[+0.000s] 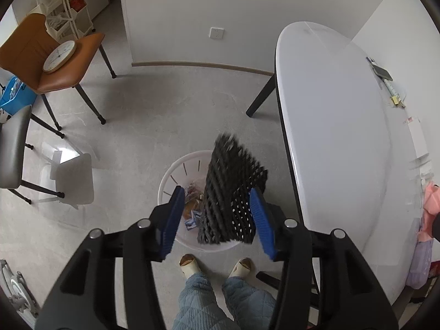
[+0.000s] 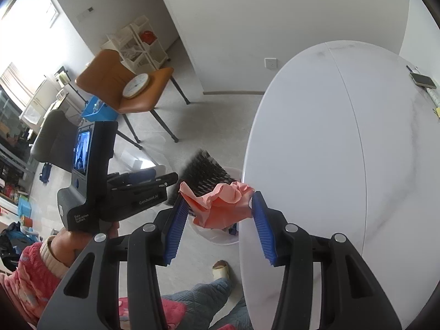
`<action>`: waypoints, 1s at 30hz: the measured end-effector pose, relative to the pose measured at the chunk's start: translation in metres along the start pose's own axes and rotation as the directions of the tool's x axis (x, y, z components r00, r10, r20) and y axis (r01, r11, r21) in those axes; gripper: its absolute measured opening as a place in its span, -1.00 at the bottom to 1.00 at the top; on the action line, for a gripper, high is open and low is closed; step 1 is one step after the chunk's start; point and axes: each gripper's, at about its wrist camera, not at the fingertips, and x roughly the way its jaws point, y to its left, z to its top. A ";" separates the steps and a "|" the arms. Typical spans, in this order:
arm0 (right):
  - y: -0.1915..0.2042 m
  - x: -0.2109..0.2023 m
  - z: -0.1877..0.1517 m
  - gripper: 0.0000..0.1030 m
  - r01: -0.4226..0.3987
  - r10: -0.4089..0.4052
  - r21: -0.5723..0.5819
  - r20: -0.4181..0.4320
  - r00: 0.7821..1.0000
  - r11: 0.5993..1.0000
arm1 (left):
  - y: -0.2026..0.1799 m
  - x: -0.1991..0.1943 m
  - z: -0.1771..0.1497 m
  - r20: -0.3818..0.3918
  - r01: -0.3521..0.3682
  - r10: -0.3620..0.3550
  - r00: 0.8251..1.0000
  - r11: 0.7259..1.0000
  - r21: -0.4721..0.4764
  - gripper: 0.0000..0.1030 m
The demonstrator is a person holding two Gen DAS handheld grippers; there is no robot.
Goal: Collect trash
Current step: 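Carry the black mesh pad to the wastebasket and open the left gripper, then open the right gripper over the wastebasket to drop the pink tissue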
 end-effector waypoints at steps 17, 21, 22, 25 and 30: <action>-0.001 0.011 0.009 -0.04 -0.032 0.032 -0.026 -0.006 0.999 0.999 | 0.005 -0.060 0.016 0.101 -0.028 0.033 0.994 0.998 -0.055 0.84; 0.010 0.016 0.011 -0.03 -0.063 0.062 -0.063 -0.011 0.998 0.996 | 0.011 -0.084 0.016 0.137 -0.072 0.083 0.987 0.994 -0.083 0.84; 0.015 0.019 0.012 -0.02 -0.073 0.072 -0.078 -0.016 0.997 0.994 | 0.012 -0.087 0.016 0.137 -0.086 0.097 0.986 0.992 -0.088 0.84; 0.024 0.030 0.014 -0.02 -0.095 0.091 -0.110 -0.036 0.995 0.989 | 0.020 -0.099 0.011 0.151 -0.115 0.131 0.980 0.987 -0.112 0.84; 0.045 0.067 0.017 -0.02 -0.126 0.109 -0.182 -0.101 0.989 0.975 | 0.035 -0.111 0.001 0.152 -0.149 0.175 0.973 0.974 -0.171 0.84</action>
